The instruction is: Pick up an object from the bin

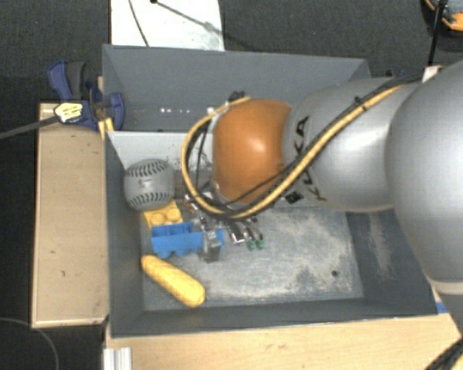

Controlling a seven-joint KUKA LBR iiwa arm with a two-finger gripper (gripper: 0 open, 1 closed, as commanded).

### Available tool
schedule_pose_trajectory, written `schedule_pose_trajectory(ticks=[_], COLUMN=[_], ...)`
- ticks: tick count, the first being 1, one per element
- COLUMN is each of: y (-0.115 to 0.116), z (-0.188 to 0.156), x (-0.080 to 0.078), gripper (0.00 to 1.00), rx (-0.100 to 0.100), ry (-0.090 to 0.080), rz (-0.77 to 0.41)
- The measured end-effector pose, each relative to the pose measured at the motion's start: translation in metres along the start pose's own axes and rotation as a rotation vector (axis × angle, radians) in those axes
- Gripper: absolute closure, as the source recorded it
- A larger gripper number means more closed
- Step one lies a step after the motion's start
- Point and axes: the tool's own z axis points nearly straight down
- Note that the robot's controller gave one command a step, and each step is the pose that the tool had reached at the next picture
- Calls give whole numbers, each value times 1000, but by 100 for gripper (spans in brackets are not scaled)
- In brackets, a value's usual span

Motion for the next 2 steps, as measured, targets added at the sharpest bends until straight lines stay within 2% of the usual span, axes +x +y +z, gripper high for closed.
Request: schedule_pose_trajectory(ticks=[1, 2], y=[1, -9], z=[-27, -77], x=[-24, -2], gripper=[100, 100], rx=[0, 0], ry=[-16, -3], rz=[0, -1])
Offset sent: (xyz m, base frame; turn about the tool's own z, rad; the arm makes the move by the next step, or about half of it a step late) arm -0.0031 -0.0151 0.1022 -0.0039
